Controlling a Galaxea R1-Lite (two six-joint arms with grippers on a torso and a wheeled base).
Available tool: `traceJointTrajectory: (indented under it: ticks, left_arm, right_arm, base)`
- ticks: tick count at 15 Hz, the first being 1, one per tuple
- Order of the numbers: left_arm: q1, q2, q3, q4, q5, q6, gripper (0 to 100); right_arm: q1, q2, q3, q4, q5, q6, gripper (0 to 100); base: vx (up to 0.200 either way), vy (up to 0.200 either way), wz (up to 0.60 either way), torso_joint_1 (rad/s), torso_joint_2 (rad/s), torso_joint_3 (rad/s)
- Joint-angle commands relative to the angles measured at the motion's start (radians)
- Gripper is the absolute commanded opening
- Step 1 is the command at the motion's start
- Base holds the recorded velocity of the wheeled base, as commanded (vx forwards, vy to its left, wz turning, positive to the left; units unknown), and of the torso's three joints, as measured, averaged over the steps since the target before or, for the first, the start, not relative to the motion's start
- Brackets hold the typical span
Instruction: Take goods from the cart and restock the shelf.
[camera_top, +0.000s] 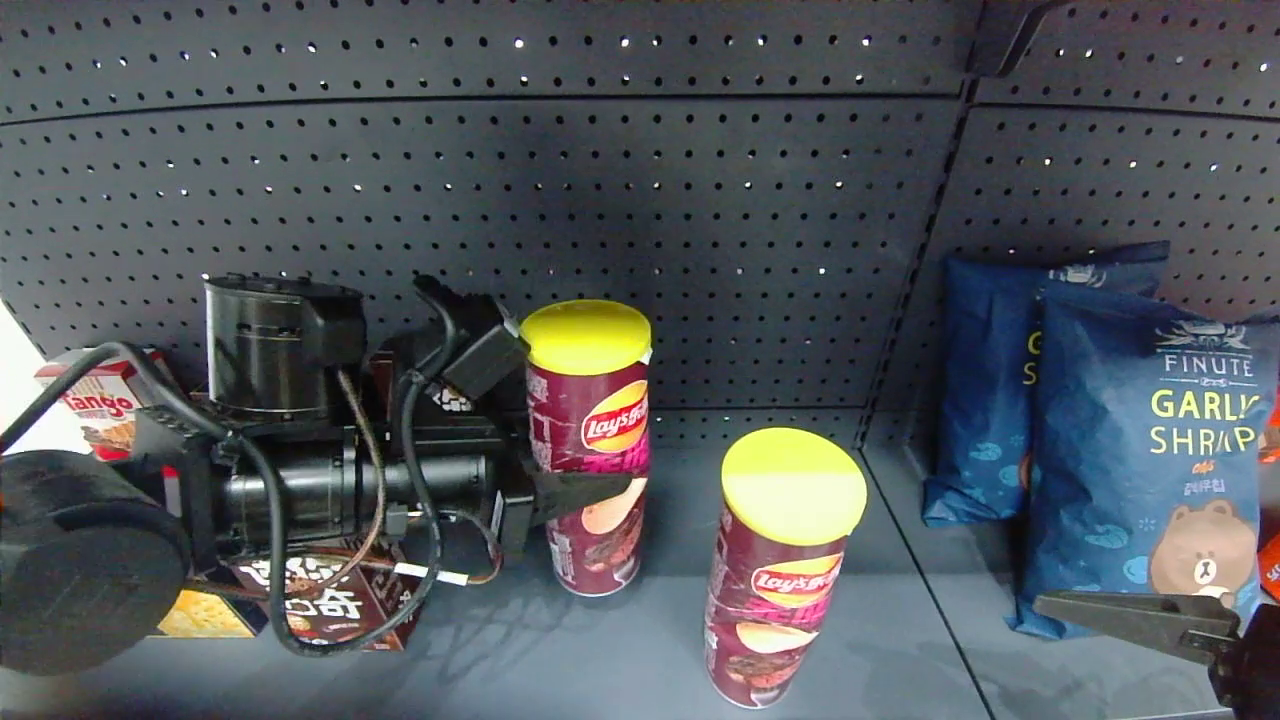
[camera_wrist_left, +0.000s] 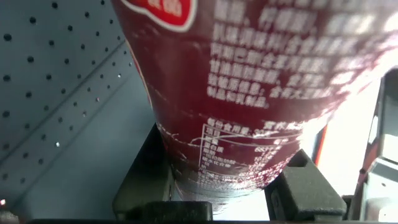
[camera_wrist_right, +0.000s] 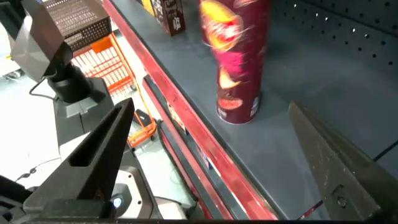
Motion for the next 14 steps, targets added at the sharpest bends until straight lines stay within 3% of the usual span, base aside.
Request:
traceJointTrajectory:
  ticks: [1,3,7,8,12,14]
  left_arm:
    - [-0.002,0.096,-0.073,-0.002,-0.006,0.003,0]
    - [-0.005,0.148,-0.136,-0.002,-0.023,-0.002,0]
    - [0.001,0.177,-0.162,0.012,-0.164,-0.008,0]
    - [0.005,0.214,-0.206,0.015,-0.193,-0.011,0]
    - [0.006,0.286,-0.315,0.015,-0.195,-0.046,0]
    - [0.006,0.326,-0.377,0.014,-0.187,-0.045,0]
  right_arm:
    - [0.0,0.008,-0.005,0.0,0.001,0.0,100]
    - [0.0,0.006,0.003,0.0,0.001,0.0,100]
    - [0.0,0.014,0.007,0.0,0.019,0.002,100]
    - [0.0,0.019,0.006,0.0,0.032,0.002,100]
    - [-0.001,0.049,-0.006,-0.023,0.035,0.009,100]
    - [-0.001,0.057,-0.003,-0.035,0.035,0.017,100]
  base:
    - [0.0,0.0,0.0,0.0,0.0,0.0]
    - [0.0,0.0,0.0,0.0,0.0,0.0]
    - [0.0,0.0,0.0,0.0,0.0,0.0]
    - [0.0,0.0,0.0,0.0,0.0,0.0]
    - [0.0,0.0,0.0,0.0,0.0,0.0]
    - [0.0,0.0,0.0,0.0,0.0,0.0]
